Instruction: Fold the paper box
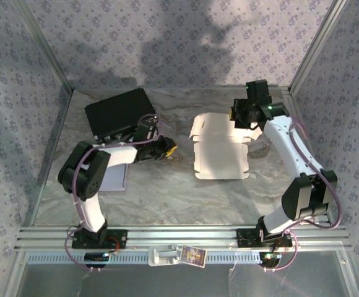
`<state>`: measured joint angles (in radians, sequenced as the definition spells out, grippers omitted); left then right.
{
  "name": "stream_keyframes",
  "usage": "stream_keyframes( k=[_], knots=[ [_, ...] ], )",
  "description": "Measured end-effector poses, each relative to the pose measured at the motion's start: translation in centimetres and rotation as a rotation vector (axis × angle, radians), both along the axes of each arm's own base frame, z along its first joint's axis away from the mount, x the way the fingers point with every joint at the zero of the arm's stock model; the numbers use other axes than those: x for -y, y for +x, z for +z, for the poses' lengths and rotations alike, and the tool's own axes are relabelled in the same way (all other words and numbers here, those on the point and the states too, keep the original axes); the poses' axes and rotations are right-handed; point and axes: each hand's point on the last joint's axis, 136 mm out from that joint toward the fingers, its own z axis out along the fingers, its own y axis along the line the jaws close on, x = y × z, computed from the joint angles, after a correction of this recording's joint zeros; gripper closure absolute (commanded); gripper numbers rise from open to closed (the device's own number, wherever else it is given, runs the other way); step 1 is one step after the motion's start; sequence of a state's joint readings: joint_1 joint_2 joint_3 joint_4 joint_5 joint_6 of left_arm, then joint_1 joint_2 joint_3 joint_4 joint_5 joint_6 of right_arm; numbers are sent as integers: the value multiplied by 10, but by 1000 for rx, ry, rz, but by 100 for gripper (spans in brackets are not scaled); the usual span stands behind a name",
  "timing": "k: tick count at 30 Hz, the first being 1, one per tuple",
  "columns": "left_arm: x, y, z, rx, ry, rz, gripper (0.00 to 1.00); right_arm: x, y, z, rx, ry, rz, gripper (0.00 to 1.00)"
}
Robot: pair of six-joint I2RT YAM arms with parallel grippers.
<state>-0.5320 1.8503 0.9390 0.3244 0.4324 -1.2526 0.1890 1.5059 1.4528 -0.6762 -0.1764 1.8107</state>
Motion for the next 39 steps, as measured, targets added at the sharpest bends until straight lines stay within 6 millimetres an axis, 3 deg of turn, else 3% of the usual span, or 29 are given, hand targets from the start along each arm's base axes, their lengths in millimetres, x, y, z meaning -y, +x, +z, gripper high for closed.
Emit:
stream_keyframes(
  k=[5,9,13,17,27,39],
  knots=[
    [40,14,1,58,-170,33,72,12,-6,-10,-40,43,-43,100],
    [58,13,-2,64,-249,45,71,19,-7,-17,-61,56,-60,100],
    [68,14,14,96,-318,45,70,22,-7,-17,-61,64,-65,100],
    [73,16,29,126,-372,47,69,21,-8,-20,-73,74,-63,100],
    [87,13,38,126,-436,43,69,27,-3,-25,-60,90,-90,100],
    [76,0,33,128,-434,53,66,27,-3,-33,-55,103,-93,100]
  ],
)
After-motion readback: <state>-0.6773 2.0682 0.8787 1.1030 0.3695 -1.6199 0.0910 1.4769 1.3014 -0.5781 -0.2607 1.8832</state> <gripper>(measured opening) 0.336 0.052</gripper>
